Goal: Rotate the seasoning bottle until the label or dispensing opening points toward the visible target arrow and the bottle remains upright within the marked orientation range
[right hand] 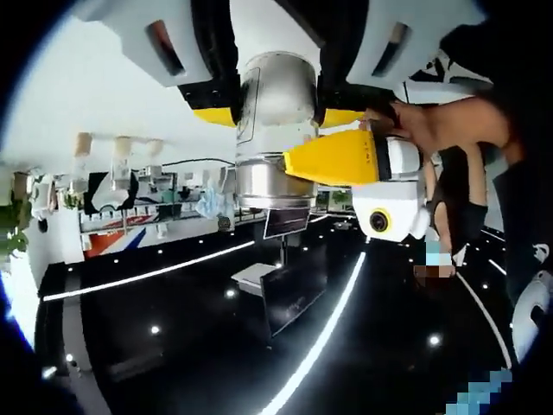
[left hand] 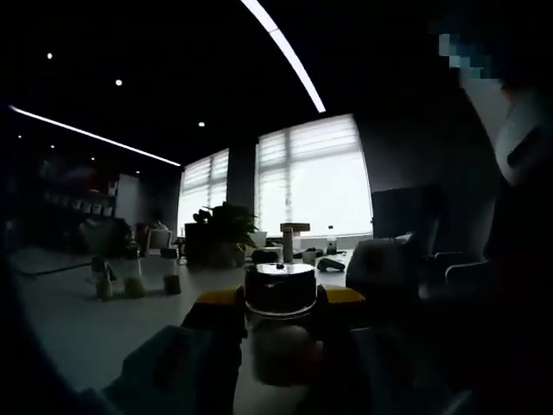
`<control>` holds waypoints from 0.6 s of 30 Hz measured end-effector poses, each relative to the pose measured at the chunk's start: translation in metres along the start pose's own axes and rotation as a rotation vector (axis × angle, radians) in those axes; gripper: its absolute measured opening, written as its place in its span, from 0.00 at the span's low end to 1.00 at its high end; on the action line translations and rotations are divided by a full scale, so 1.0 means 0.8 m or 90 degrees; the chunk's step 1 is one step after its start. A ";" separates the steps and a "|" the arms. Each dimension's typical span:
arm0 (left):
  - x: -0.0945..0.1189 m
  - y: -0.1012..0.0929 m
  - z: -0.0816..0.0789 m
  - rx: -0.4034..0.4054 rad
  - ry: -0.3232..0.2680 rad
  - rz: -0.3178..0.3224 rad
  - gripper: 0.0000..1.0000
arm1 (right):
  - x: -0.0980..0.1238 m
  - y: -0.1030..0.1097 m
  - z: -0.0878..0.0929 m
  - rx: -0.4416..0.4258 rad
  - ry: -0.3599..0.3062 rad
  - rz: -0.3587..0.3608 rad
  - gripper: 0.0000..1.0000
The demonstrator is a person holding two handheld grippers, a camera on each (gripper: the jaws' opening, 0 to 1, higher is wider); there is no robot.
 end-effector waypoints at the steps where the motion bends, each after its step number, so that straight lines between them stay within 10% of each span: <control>1: -0.001 0.000 0.002 0.008 0.006 -0.008 0.35 | 0.000 -0.001 0.001 0.009 0.003 0.015 0.32; 18: -0.014 -0.008 -0.002 -0.023 0.060 -0.147 0.35 | -0.010 0.000 0.002 0.027 -0.026 0.147 0.32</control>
Point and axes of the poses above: the point that each gripper's makers call its tool centre point, and the gripper's own axes: x roughly backward along the fingers, y roughly to its left, z roughly out of its underside, the point moved 9 cm from there along x, roughly backward along the fingers, and after that the axes turned 13 degrees about -x, right-handed, at the moved point
